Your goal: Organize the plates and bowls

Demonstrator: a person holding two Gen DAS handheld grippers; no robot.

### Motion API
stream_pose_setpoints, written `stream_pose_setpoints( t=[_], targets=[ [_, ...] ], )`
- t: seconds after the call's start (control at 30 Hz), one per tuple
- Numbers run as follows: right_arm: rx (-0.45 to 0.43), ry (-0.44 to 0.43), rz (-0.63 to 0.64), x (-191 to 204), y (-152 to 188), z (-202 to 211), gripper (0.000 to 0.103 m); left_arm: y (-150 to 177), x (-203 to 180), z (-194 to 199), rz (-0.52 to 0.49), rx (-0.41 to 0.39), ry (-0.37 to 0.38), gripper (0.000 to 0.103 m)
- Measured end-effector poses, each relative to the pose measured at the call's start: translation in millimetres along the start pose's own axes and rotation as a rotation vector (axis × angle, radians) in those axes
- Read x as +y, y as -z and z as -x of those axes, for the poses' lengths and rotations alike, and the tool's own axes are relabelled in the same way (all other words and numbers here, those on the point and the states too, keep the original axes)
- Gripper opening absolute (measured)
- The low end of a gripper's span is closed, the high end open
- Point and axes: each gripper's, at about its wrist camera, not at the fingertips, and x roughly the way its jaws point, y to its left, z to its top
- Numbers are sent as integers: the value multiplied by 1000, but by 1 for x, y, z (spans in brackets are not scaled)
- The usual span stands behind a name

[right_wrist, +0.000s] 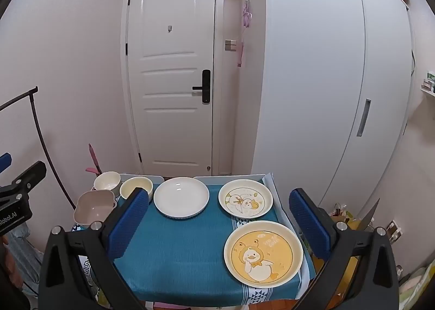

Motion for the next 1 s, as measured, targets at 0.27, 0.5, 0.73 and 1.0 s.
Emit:
stream_pose_setpoints(
  t=[0.27, 0.5, 0.73, 1.0],
  targets=[
    [-7, 0, 5, -1, -5, -1, 103, 0, 8, 2, 3, -3, 8, 103],
    [-4, -3, 2, 1, -6, -2, 103, -6, 4, -1, 13, 0, 1, 103],
    [-9, -1, 12, 1, -8, 0, 103, -6, 9, -3, -5, 3, 3, 103],
    [-11, 7, 20, 6, -9, 1, 103, -5, 11, -3, 15, -5, 16, 103]
  ],
)
